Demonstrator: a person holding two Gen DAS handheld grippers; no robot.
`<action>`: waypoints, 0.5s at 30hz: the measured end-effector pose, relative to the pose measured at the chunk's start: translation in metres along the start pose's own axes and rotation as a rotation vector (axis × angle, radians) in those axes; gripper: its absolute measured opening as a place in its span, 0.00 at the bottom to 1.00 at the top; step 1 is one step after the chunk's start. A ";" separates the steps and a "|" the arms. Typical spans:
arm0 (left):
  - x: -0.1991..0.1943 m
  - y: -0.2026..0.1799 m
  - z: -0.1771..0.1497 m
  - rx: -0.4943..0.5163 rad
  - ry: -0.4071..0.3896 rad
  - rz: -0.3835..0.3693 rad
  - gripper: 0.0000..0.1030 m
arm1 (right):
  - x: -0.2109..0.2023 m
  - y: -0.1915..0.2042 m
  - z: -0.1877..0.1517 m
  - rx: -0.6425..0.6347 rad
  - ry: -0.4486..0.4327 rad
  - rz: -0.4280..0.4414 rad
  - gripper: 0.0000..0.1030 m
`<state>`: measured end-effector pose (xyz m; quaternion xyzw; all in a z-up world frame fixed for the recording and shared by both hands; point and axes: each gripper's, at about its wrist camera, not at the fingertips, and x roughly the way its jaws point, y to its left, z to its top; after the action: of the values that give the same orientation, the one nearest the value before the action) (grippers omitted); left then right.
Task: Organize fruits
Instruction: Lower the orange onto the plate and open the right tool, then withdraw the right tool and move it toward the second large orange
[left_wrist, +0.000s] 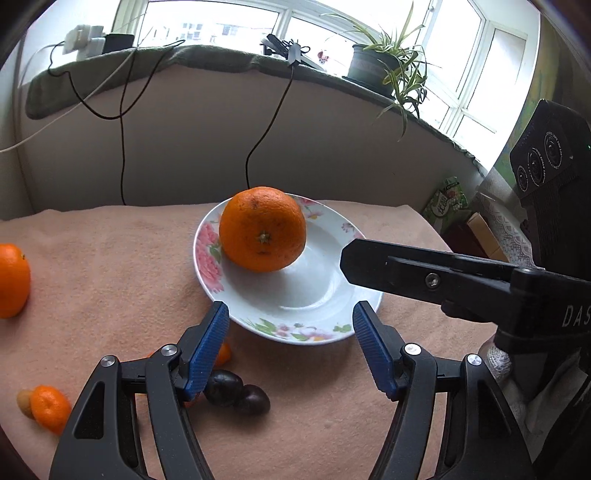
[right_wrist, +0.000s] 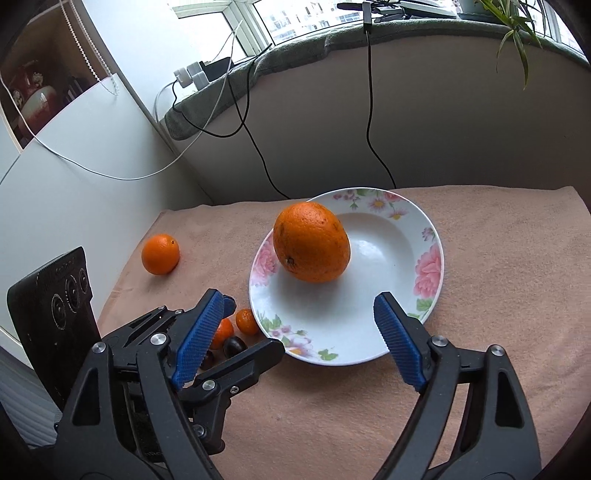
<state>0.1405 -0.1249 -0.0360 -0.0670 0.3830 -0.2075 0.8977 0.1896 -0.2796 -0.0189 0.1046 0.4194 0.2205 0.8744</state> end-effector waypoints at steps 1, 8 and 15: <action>-0.002 0.001 -0.001 -0.004 -0.002 0.002 0.68 | -0.002 0.001 -0.001 -0.007 -0.010 -0.010 0.84; -0.015 0.007 -0.005 -0.017 -0.017 0.006 0.72 | -0.014 0.009 -0.012 -0.042 -0.055 -0.051 0.86; -0.028 0.009 -0.010 -0.014 -0.036 0.027 0.75 | -0.023 0.010 -0.028 -0.030 -0.093 -0.070 0.86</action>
<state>0.1187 -0.1047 -0.0266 -0.0718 0.3689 -0.1912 0.9067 0.1524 -0.2815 -0.0170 0.0867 0.3785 0.1912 0.9015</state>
